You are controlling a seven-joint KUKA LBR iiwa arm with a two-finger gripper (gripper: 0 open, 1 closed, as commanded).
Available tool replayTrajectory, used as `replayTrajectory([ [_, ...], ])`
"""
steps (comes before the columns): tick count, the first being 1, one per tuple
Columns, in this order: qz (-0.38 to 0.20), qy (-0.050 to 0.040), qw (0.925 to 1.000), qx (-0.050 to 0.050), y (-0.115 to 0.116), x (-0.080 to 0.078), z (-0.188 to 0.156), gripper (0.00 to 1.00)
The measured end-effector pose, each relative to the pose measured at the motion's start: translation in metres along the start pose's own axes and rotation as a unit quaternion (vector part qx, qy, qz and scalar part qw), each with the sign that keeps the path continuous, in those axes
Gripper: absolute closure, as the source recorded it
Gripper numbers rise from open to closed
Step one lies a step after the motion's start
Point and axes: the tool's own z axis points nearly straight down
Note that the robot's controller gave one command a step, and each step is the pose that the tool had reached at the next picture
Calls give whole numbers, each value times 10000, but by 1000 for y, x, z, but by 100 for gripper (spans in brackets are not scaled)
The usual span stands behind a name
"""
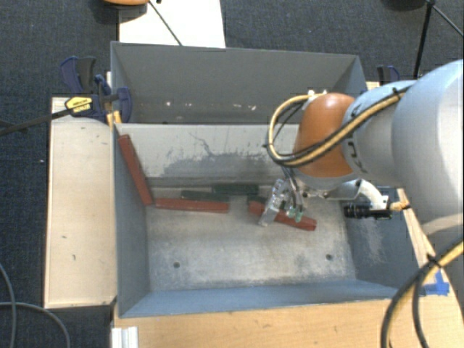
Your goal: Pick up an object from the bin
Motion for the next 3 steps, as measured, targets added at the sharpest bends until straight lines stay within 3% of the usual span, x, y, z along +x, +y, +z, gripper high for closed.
replayTrajectory([
  [1, -4, -1, 10000, 1, 0, 0, 0, 100],
  [2, -430, 4, 9991, -7, -31, 6, 0, 100],
  [3, -166, 24, 9999, 15, -32, 7, -51, 100],
])
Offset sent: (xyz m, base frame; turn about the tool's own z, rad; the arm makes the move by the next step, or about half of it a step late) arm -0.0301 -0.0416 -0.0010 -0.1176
